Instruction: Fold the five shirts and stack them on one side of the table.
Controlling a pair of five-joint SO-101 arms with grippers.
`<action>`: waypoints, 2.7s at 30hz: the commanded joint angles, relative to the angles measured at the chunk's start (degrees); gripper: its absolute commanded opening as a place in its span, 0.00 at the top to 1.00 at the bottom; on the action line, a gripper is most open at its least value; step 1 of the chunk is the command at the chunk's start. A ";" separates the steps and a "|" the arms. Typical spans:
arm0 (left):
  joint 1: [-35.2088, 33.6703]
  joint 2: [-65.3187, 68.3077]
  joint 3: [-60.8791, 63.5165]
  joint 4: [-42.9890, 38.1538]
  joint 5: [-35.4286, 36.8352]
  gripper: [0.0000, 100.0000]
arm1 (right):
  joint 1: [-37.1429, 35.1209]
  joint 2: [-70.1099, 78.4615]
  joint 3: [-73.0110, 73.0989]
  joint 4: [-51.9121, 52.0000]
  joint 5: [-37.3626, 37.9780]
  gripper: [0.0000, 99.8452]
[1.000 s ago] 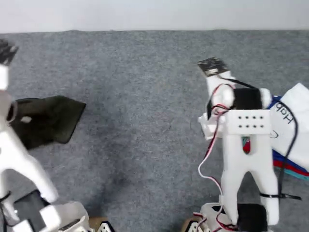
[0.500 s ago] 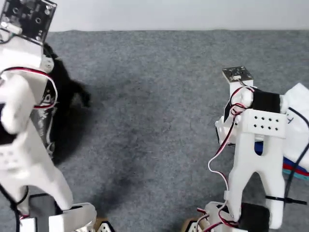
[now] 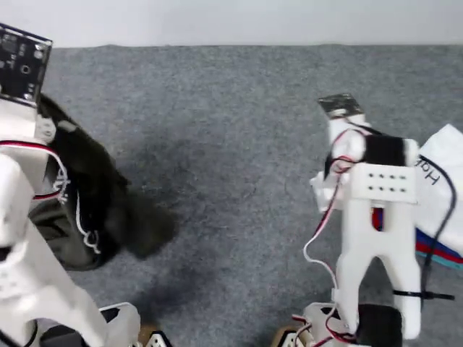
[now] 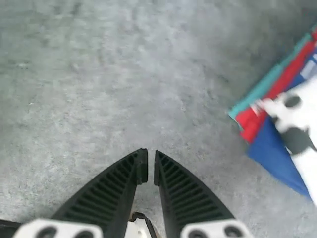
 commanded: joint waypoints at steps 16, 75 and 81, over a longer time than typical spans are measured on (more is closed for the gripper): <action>-26.99 19.69 33.45 -10.37 -8.62 0.99 | -39.43 22.81 -12.75 -4.09 2.81 0.89; -16.70 25.58 32.92 -9.76 -10.64 0.99 | -24.40 46.20 -54.51 5.67 24.88 0.99; -14.51 21.01 32.57 -12.48 -10.46 0.99 | -24.31 39.87 -41.85 4.88 30.59 0.99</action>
